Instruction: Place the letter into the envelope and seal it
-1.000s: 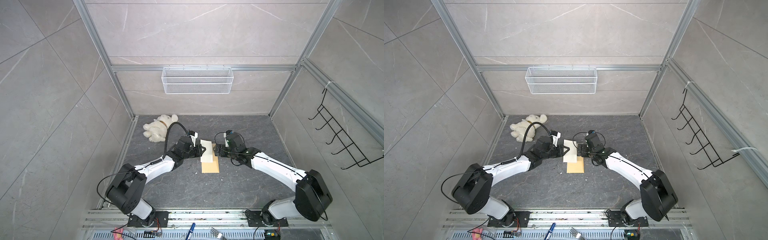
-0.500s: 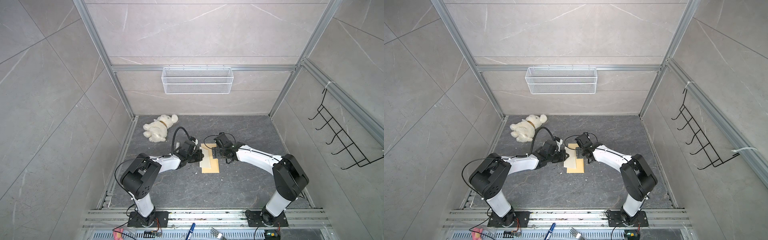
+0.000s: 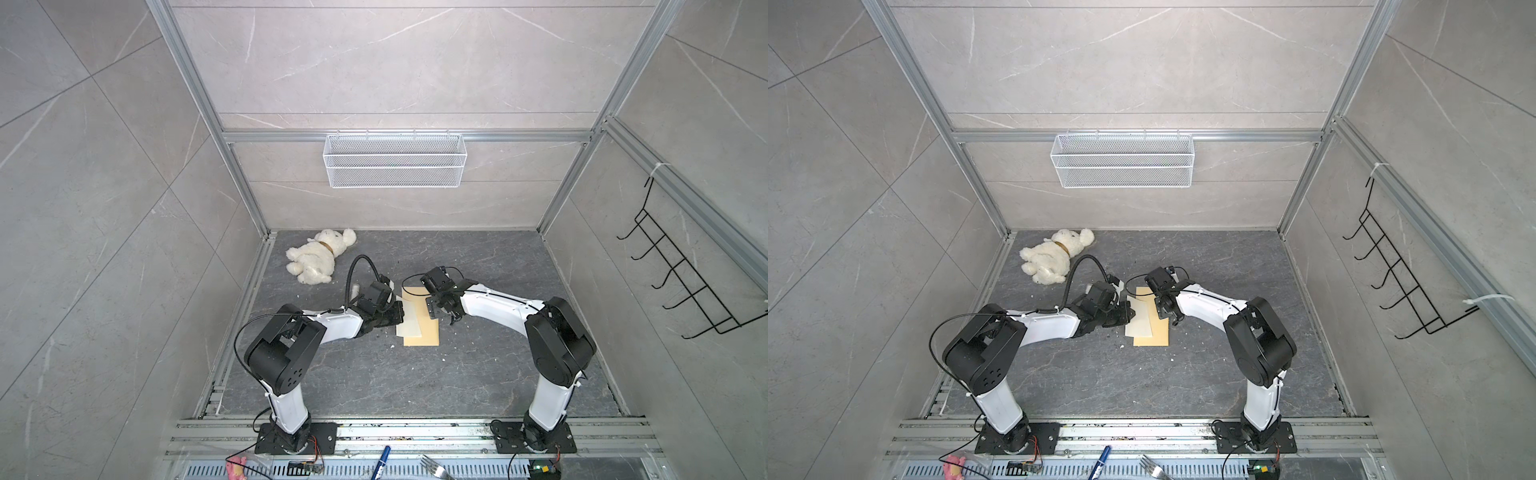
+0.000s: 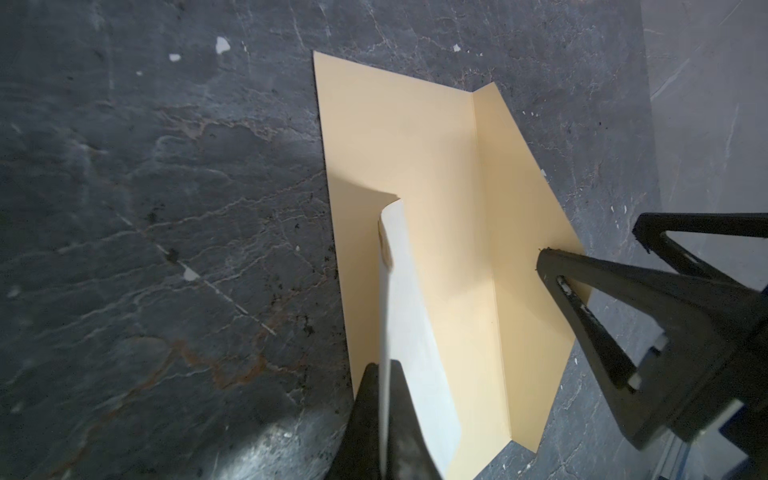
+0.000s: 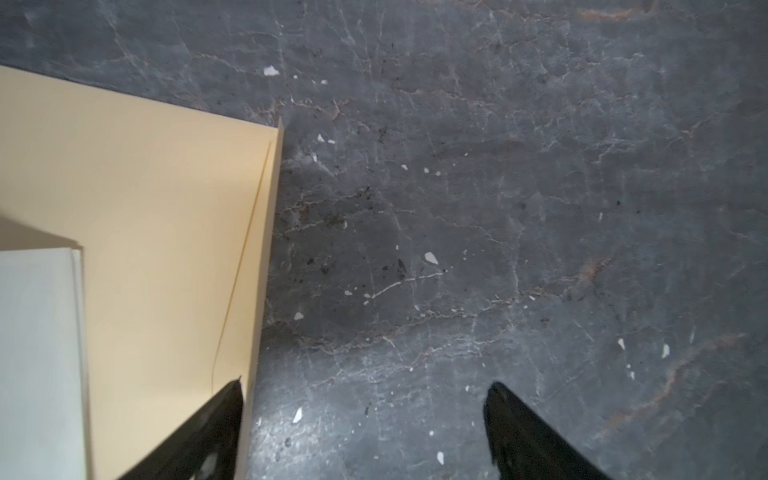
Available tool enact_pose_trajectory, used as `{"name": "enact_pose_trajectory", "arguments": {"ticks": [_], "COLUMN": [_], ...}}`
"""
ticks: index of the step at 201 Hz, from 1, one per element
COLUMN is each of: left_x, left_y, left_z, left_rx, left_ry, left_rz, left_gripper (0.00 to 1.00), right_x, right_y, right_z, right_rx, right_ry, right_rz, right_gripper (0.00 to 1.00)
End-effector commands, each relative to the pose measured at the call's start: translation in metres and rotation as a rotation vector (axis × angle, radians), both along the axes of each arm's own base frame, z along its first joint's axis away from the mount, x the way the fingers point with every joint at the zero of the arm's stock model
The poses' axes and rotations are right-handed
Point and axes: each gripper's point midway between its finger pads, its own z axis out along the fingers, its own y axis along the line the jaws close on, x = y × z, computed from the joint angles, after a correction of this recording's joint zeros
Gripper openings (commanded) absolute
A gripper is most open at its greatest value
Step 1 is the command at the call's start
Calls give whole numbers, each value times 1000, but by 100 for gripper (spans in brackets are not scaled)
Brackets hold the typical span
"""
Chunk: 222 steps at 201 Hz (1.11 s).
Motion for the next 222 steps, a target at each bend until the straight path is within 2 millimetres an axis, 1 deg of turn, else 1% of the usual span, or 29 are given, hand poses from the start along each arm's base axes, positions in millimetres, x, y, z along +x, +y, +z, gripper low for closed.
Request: {"name": "enact_pose_trajectory", "arguments": {"ticks": [1,29,53,123,204,222], "left_x": [6,5,3,1,-1,-1], "left_y": [-3,-2,-3,-7,-8,-9], "left_z": [4,0,-3,0,-2,-2], "left_rx": [33,58,65,89,98,97], "left_ry": [-35,-36,-33,-44,-43,-43], "left_rz": [-16,-18,-22,-34,-38,-41], "left_gripper": [0,0,0,0,0,0], "right_x": [1,0,-2,-8,-15,-16], "right_y": [-11,-19,-22,-31,-25,-24], "right_z": [5,6,-1,-19,-40,-42], "right_rx": [-98,-153,-180,-246,-235,-229], "right_ry": [2,10,34,82,168,176], "right_rz": [-2,-5,-2,-7,12,13], "right_gripper": [91,91,91,91,91,91]}}
